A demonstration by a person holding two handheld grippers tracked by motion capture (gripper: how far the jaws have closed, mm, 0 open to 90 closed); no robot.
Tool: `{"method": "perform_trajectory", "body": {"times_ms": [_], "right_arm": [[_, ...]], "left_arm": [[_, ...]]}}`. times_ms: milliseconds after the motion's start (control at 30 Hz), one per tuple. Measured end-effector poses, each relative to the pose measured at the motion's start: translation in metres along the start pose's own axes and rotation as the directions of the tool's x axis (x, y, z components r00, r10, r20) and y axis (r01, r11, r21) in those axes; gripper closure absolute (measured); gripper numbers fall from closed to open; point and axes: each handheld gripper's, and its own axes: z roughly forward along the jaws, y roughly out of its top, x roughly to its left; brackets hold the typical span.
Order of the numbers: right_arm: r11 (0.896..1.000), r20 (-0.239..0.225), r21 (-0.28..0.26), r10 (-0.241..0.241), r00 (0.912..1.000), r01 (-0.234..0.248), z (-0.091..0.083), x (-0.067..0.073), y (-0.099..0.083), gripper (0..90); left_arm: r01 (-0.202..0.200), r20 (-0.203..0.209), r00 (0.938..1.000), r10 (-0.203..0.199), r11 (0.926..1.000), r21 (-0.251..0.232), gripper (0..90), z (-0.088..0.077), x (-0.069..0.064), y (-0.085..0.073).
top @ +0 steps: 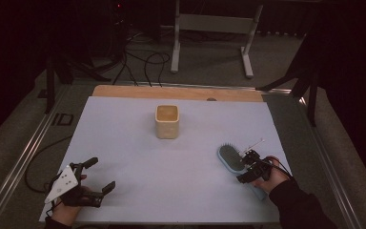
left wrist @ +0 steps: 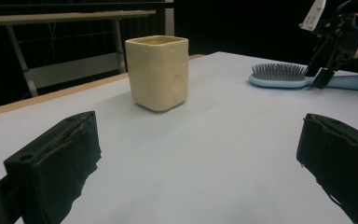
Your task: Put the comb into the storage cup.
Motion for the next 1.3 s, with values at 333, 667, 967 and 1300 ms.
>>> {"method": "perform_trajectory", "body": {"times_ms": [333, 667, 967, 1300], "right_arm": [[0.999, 0.053, 0.052, -0.015, 0.9985, 0.013, 0.004, 0.004, 0.008, 59.0], [0.992, 0.041, 0.127, -0.031, 0.9987, 0.025, 0.004, 0.008, 0.015, 70.6], [0.999, 0.034, -0.032, -0.032, 0.9989, 0.033, -0.006, 0.008, 0.014, 71.1], [0.985, 0.007, -0.173, 0.005, 1.0000, -0.003, -0.017, 0.004, 0.016, 71.2]], "left_arm": [[0.002, -0.001, 1.0000, -0.002, 1.0000, -0.001, 0.0, 0.000, 0.000, 0.000], [0.001, -0.001, 1.0000, -0.001, 1.0000, -0.001, 0.0, 0.000, 0.000, 0.000], [0.001, -0.002, 1.0000, -0.001, 1.0000, -0.002, 0.0, 0.000, 0.000, 0.000], [-0.001, -0.001, 1.0000, 0.001, 1.0000, 0.001, 0.0, 0.000, 0.000, 0.000]]}}
